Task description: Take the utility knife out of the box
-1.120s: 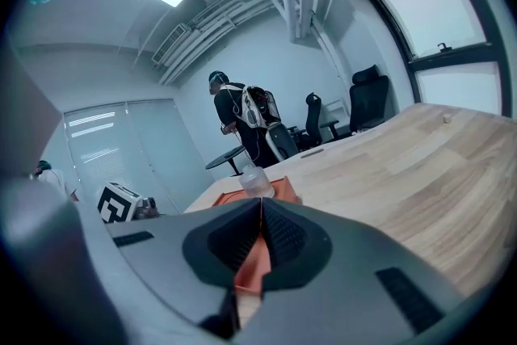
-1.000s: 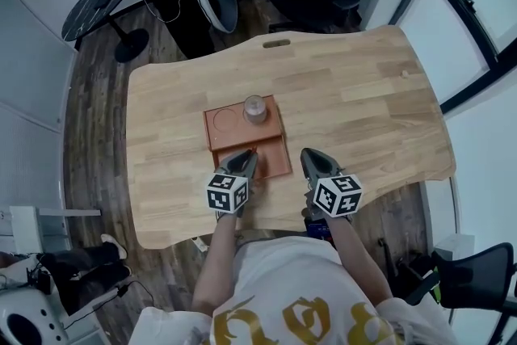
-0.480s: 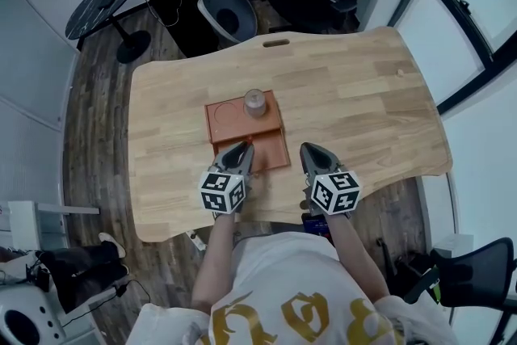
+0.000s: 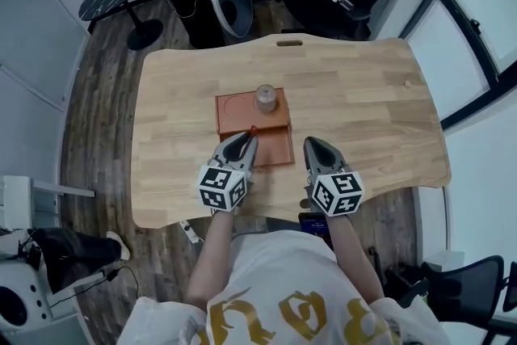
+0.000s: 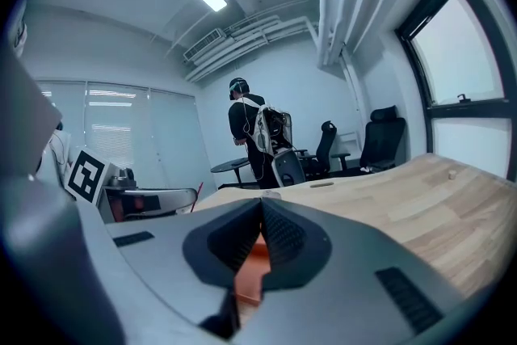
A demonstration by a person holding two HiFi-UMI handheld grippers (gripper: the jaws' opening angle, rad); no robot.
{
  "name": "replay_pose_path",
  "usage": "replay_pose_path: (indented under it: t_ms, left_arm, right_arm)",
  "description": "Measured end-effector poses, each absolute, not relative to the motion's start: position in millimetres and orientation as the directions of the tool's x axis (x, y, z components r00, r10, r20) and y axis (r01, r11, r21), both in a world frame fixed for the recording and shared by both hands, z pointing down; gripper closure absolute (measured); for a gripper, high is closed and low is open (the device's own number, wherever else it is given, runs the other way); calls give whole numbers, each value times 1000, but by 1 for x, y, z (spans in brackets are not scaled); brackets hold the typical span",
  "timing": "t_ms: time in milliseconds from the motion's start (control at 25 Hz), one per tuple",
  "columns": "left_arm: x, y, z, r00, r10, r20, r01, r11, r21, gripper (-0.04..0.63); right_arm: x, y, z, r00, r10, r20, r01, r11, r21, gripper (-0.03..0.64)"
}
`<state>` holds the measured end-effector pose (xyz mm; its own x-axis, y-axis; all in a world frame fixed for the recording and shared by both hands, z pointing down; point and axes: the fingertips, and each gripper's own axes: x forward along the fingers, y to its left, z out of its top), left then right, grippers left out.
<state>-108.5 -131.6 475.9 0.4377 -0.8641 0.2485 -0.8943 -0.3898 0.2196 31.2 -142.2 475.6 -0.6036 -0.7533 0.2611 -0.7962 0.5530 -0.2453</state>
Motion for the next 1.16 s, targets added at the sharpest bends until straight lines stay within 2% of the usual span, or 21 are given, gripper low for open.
replay_pose_path:
  t_ms: [560,1160]
  left_arm:
    - [-113,-125,456,425,-881,209,-903,-396,167,538]
    - [-111,-125,463,444,-869,220,-894,-413,173,539]
  right_arm:
    - [37,-139,463,-596,-770,231,-802,551,-231,606]
    - [40,-140,468,-591,-769,244,-806,547,-227,606]
